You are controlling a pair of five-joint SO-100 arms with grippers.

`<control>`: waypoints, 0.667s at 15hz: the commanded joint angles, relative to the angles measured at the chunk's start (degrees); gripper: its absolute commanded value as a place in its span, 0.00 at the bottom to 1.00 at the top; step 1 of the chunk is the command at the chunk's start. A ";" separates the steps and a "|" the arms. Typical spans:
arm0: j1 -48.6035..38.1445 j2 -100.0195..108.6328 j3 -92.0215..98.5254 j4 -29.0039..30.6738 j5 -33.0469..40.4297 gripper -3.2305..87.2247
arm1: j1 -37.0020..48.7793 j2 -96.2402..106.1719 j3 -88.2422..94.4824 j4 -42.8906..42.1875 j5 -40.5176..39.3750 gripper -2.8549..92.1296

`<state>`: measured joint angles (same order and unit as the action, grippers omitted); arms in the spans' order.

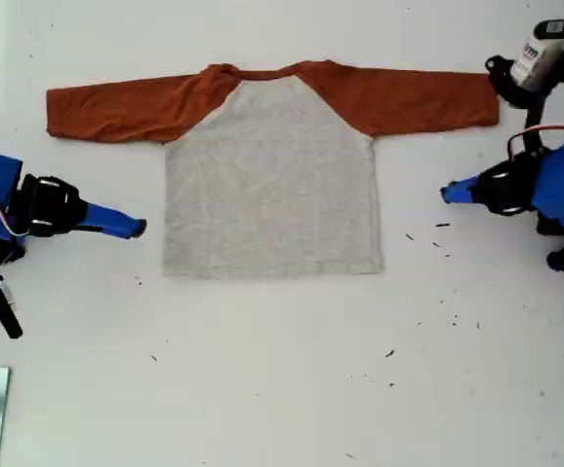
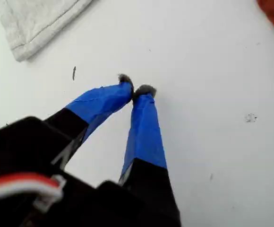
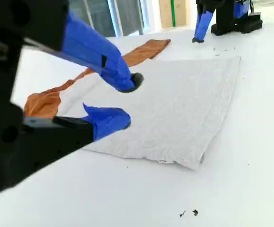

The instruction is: Fold t shirt

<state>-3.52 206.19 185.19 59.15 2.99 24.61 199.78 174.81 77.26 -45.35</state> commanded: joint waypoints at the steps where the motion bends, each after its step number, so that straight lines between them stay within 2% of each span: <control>1: -1.85 0.44 0.62 0.00 2.64 0.14 | -0.35 1.05 2.81 0.09 6.33 0.07; 2: -1.76 0.44 0.62 0.00 -1.76 0.15 | -0.53 1.05 2.81 0.09 10.11 0.07; 5: -1.85 0.44 0.62 0.09 1.32 0.15 | -4.39 1.05 2.81 0.09 28.21 0.07; 6: -1.93 0.44 0.62 0.09 1.41 0.15 | -4.39 1.05 2.81 0.09 28.21 0.07; 7: -2.46 0.44 0.53 0.09 1.41 0.07 | -4.31 1.05 2.20 0.79 24.52 0.07; 8: -1.93 0.44 0.53 0.09 1.58 0.03 | -4.83 1.14 1.32 0.35 26.19 0.07; 10: 3.08 0.44 0.53 0.09 1.58 0.04 | -5.45 1.14 -1.76 1.49 30.94 0.06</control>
<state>-3.52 206.19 185.36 59.15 4.13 19.78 200.21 174.38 77.70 -17.93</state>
